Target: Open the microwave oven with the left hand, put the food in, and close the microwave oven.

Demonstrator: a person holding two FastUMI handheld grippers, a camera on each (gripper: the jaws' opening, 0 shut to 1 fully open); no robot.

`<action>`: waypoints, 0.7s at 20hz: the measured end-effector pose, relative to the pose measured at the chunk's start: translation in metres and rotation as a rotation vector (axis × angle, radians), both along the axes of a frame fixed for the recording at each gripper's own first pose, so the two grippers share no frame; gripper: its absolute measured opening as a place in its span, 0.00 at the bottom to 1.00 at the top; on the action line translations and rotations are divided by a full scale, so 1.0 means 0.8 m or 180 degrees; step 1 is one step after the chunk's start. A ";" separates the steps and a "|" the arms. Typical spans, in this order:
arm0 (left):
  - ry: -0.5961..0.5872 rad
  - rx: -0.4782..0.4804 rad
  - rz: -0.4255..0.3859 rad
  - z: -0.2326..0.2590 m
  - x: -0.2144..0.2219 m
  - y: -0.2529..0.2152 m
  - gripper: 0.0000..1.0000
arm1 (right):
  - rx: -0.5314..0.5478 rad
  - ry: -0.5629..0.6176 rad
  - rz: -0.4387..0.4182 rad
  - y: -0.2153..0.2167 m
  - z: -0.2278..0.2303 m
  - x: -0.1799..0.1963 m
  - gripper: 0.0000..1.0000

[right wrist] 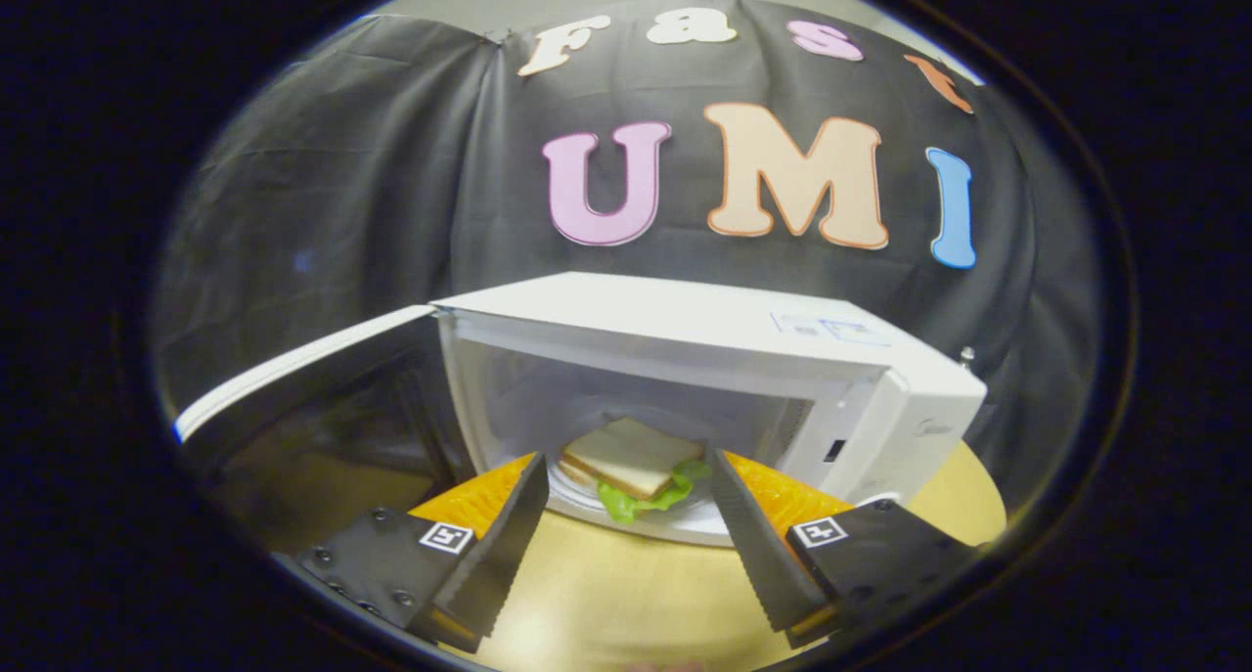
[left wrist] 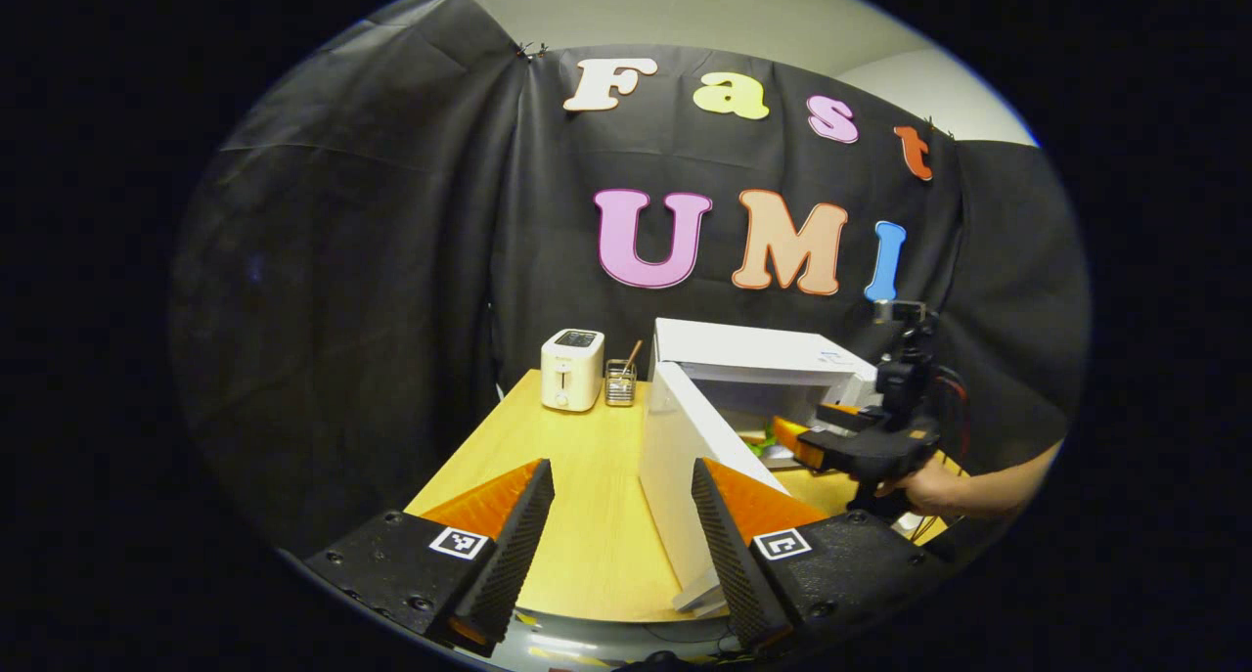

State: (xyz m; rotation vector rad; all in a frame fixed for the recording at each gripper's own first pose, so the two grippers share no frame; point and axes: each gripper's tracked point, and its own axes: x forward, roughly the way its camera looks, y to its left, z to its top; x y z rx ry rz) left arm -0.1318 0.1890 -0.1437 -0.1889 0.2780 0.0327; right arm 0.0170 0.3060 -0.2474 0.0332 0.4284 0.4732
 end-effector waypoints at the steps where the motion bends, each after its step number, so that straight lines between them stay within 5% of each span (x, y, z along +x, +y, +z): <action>1: 0.0014 0.0034 0.0017 -0.002 -0.001 0.004 0.83 | 0.0055 0.0007 -0.0019 -0.010 0.012 -0.007 0.96; 5: 0.0110 0.0031 -0.0102 -0.021 -0.002 -0.005 0.83 | 0.0152 -0.0111 -0.0162 -0.059 0.065 -0.014 1.00; 8: 0.0390 0.0116 0.0100 -0.065 -0.009 0.016 0.00 | 0.0210 -0.0240 -0.0274 -0.089 0.103 -0.011 0.96; 14: 0.0829 0.0176 -0.0149 -0.134 -0.032 -0.014 0.00 | 0.0254 -0.0396 -0.0365 -0.119 0.151 -0.011 0.96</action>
